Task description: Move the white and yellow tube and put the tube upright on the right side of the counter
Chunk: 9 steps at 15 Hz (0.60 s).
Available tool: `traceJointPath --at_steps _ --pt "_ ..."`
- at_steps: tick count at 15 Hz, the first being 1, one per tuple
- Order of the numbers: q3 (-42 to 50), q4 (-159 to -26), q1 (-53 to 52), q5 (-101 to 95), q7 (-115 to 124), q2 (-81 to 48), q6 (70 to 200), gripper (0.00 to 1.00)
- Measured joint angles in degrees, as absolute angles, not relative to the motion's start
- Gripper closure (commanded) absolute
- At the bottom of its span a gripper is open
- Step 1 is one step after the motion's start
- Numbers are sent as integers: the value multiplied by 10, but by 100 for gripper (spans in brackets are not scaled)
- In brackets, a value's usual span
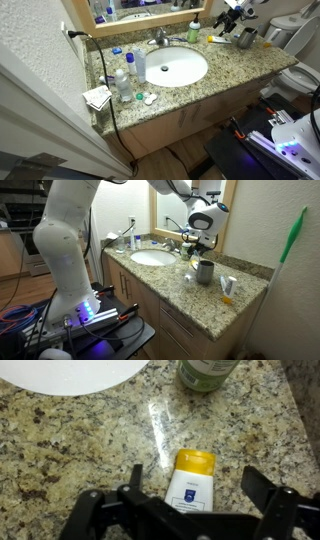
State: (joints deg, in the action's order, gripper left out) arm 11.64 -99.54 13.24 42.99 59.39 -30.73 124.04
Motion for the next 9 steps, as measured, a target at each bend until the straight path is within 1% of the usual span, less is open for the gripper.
traceJointPath --at_steps 9 --pt "115 -982 129 428 647 -349 1279 0"
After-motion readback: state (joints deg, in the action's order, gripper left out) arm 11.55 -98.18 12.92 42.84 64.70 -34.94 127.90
